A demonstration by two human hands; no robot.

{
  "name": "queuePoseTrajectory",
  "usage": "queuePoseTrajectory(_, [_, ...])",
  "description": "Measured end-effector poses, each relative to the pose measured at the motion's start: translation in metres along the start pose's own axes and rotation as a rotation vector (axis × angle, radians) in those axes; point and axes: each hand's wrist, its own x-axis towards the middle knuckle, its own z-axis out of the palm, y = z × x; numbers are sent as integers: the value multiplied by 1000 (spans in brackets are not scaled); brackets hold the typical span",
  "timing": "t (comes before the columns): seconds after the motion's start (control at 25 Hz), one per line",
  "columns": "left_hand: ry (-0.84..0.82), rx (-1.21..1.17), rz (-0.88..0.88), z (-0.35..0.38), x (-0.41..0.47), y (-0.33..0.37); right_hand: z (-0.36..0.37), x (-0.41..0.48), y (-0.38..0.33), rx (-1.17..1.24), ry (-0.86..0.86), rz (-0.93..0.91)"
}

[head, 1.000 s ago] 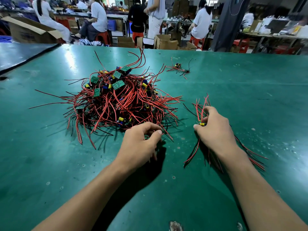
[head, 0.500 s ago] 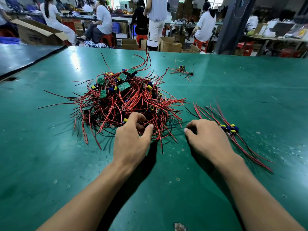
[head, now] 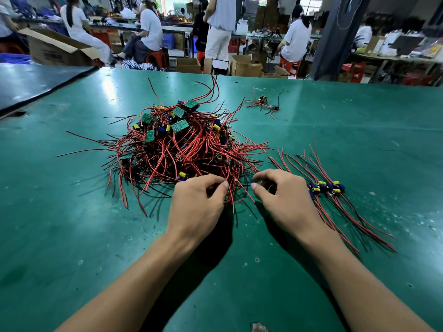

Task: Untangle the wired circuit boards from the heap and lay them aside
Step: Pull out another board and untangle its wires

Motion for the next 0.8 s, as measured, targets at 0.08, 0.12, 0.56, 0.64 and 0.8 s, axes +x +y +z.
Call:
queuePoseTrajectory(0.08, [-100,-82,-18,4,-3,6,2,0,1,29,-4,-19])
queuePoseTrajectory(0.12, [-168,-127,-41,5,-4,8,2,0,1,50,-12,-26])
queuePoseTrajectory(0.56, [-550,-665,-282,-2,-3,11,-8,5,-10,614,2,19])
queuePoseTrajectory(0.64, [-545,-733,-403,-4,-1,12,-15,9,-13,931,74,129])
queuePoseTrajectory(0.8, [-544,-759,-532,-2,0,5,-34,9,-15,1452,-117,366])
